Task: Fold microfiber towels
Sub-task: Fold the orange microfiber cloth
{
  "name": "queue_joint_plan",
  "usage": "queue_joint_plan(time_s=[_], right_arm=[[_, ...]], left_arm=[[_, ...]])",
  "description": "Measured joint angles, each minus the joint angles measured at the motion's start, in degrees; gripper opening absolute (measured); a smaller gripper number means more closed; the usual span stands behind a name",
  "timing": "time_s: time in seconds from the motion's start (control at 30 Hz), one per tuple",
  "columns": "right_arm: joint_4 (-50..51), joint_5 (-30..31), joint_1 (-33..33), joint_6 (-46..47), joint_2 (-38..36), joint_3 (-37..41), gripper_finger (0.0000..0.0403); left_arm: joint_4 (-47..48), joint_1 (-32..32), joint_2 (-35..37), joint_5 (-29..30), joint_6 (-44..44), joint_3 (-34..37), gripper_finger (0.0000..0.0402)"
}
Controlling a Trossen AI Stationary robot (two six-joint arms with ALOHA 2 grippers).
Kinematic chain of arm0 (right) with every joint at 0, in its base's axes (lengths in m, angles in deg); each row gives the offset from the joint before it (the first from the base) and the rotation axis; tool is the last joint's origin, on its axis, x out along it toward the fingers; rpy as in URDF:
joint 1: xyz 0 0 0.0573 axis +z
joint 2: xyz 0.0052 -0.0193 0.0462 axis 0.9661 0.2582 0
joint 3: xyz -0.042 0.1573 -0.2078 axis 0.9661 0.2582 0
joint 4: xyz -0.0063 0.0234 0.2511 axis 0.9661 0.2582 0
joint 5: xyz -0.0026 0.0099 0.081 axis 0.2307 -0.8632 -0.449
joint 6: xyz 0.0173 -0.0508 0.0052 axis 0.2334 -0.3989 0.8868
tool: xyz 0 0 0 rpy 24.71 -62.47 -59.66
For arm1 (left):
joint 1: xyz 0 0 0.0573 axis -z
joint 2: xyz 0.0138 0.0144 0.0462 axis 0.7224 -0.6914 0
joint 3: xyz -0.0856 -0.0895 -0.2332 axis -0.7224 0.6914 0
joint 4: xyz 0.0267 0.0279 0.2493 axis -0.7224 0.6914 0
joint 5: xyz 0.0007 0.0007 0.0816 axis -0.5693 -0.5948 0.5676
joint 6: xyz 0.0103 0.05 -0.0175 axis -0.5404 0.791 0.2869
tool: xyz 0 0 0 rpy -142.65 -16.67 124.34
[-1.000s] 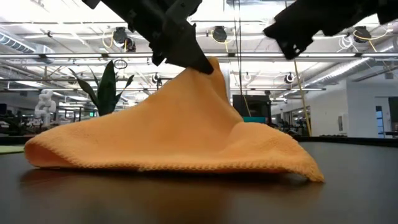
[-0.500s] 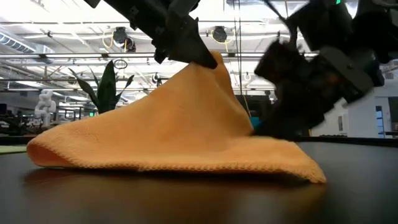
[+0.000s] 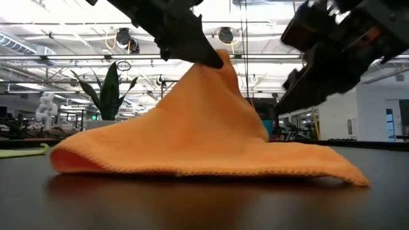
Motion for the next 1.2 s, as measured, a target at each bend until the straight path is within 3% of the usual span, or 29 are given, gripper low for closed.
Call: queue_joint_plan(time_s=[0.13,0.3,0.43,0.6,0.7,0.83,1.03,1.2], right_arm=[[2.7,5.4,1.3,0.9,-7.7,3.2,0.0113],[-3.0,10.7,1.0,1.7,-15.8,13.9,0.0160],[-17.9,12.8,-1.6,2.7,-18.5,25.1,0.0213],[-39.3,12.5,-2.9,3.1,-15.7,33.9,0.0273],[-43.5,10.7,-3.0,1.8,-12.7,32.8,0.0297],[-42.1,9.2,-3.2,-5.2,-7.2,26.8,0.0313],[-40.0,12.1,-4.8,-19.5,0.2,21.3,0.0313],[-39.3,10.9,-7.2,-22.1,2.9,18.7,0.0312]], left_arm=[[-0.3,1.4,0.0,0.5,2.9,0.0,0.0004],[-1.2,3.7,0.0,2.2,9.1,0.0,0.0003],[-2.2,6.0,0.0,2.6,15.0,0.0,0.0003],[-4.1,8.7,0.0,4.1,20.2,0.0,0.0002],[-5.0,10.2,0.0,5.5,22.3,-0.1,0.0002],[-5.5,11.3,0.0,7.0,23.1,-0.1,0.0002],[-5.9,12.6,0.0,7.6,23.0,-0.1,0.0002],[-5.8,13.1,0.0,7.6,23.2,-0.1,0.0002]])
